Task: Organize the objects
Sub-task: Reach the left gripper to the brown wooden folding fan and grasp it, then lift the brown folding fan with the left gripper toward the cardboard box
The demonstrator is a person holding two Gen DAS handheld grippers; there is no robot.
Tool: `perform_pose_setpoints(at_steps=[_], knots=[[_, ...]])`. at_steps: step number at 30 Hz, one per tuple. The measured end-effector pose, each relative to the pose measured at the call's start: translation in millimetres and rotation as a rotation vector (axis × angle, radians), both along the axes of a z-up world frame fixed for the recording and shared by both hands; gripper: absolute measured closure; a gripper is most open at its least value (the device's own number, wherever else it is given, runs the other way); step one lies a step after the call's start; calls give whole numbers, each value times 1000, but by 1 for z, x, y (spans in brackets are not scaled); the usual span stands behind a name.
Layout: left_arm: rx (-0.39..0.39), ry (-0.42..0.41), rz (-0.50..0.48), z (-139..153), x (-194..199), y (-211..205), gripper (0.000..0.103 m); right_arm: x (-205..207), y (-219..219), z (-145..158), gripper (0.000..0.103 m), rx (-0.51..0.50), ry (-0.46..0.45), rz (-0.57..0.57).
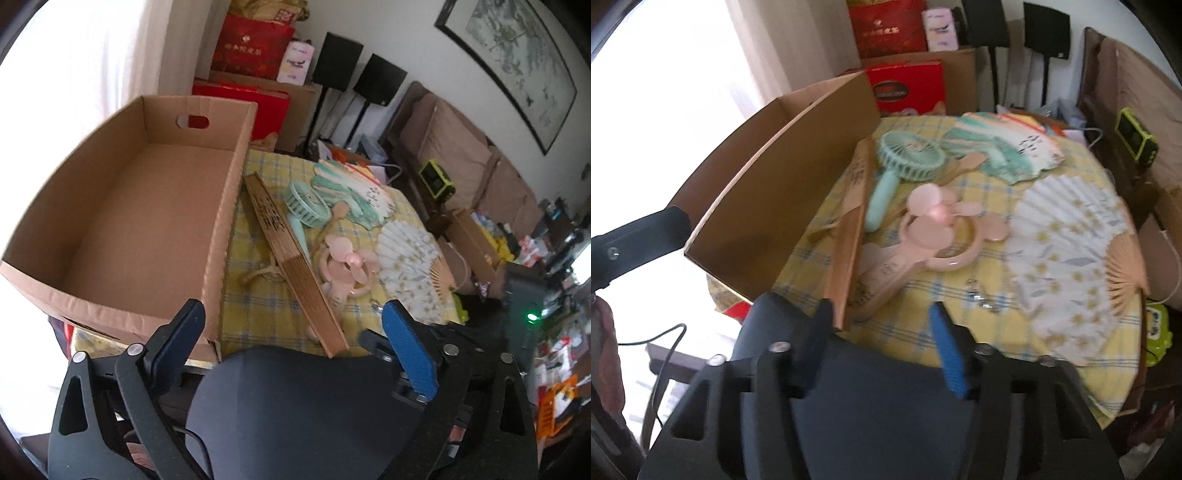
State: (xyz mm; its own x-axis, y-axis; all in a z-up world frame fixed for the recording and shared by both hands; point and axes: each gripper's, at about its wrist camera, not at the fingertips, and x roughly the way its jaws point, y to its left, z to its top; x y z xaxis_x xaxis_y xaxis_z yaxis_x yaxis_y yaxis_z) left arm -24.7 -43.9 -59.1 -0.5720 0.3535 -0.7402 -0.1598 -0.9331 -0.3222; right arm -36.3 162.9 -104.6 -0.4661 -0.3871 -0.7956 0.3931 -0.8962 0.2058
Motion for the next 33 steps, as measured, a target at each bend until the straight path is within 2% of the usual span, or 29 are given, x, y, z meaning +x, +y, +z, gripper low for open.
perform_pose_setpoints(at_steps=[3,12,19,20,23,27,30,33], knots=[[9,1,-15,-4,2,2,17,-2,-9,-6,50,-30,-3,22],[4,47,-17,-4,15,8,17,-12,-21,-27,50,-40,-40,33],[-18,73,-91,2,25,25,17,-14,-21,-31,63,-64,-47,49],[-12,73,-99,2,26,28,17,-13,-22,-31,64,-63,-45,54],[22,55,-98,1,23,32,17,-13,-24,-30,80,-84,-51,87],[107,-5,-90,-6,16,32,17,-10,-24,-29,85,-95,-40,104],[158,-38,-75,-12,13,29,17,-10,-16,-26,91,-147,-47,96],[184,-58,-63,-17,11,27,16,-12,-9,-23,92,-176,-58,91]])
